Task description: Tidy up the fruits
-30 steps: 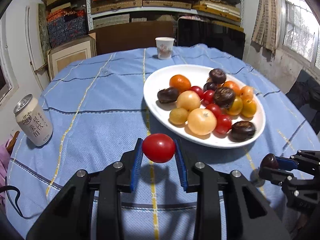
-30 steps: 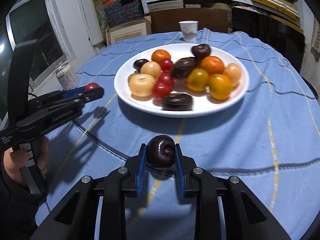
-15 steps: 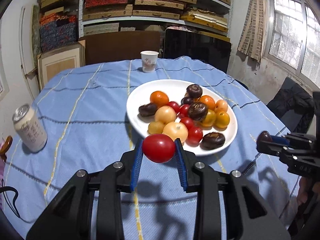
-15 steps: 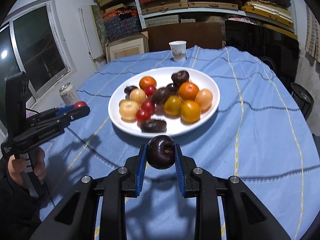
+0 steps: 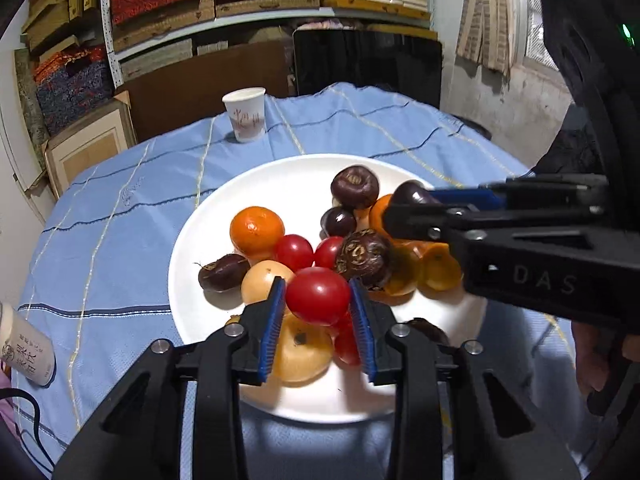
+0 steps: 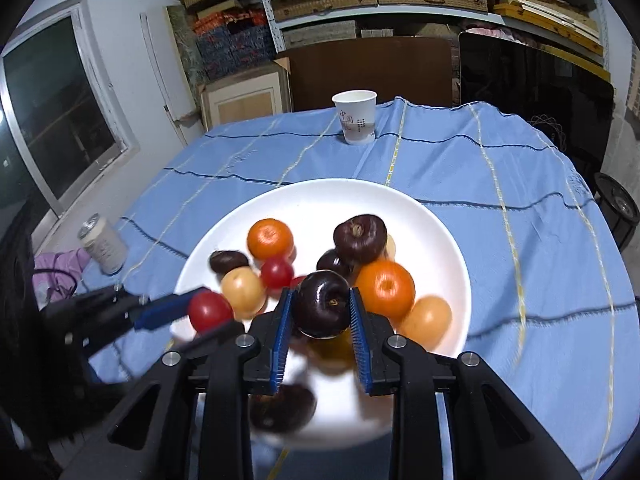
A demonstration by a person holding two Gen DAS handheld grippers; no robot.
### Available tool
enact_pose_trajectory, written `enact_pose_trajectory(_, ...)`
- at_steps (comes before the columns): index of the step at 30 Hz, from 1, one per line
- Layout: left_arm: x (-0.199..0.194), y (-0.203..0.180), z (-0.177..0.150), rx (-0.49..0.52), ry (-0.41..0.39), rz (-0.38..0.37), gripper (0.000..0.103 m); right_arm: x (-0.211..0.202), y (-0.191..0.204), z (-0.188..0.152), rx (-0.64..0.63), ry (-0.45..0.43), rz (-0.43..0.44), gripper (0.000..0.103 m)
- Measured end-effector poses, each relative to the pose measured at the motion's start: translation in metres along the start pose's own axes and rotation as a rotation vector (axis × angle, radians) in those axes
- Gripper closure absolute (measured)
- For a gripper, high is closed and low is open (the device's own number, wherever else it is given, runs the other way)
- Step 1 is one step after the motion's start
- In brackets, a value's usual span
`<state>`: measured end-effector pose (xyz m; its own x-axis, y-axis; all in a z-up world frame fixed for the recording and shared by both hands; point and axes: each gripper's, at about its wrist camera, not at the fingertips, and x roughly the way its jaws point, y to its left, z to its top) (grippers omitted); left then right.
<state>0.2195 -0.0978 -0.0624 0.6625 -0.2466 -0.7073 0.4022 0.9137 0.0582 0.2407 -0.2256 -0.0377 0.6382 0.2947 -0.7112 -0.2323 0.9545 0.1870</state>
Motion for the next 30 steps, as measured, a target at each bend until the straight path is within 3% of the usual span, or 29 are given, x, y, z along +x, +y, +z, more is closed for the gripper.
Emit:
enact_pose_trajectory(2, -0.004, 0.005, -0.001, -0.020, -0.023, 0.000, 0.037, -0.003, 0.001, -0.001, -0.003, -0.023, 0.004, 0.050)
enact_pose_trajectory(4, -0.014, 0.009, -0.003, -0.030, -0.067, 0.024, 0.024, -0.011, 0.001, -0.005, -0.005, -0.045, 0.001, 0.047)
enact_pose_trajectory(7, -0.025, 0.012, -0.008, -0.035, -0.070, 0.030, 0.020, -0.024, -0.002, -0.017, 0.022, -0.049, 0.000, 0.043)
enact_pose_trajectory(10, -0.043, 0.012, -0.023, -0.038, -0.057, 0.037, 0.008, -0.045, -0.002, -0.043, 0.045, -0.055, -0.016, 0.025)
enact_pose_trajectory(15, -0.065, 0.003, -0.060, -0.030, 0.024, 0.043, 0.006, -0.072, 0.003, -0.092, 0.081, -0.031, -0.050, 0.007)
enact_pose_trajectory(19, -0.082, -0.003, -0.088, -0.067, 0.077, 0.036, 0.005, -0.090, 0.004, -0.119, 0.119, -0.008, -0.060, 0.006)
enact_pose_trajectory(30, -0.197, -0.019, -0.123, -0.125, -0.073, 0.153, 0.005, -0.188, 0.054, -0.148, 0.031, -0.113, -0.087, 0.004)
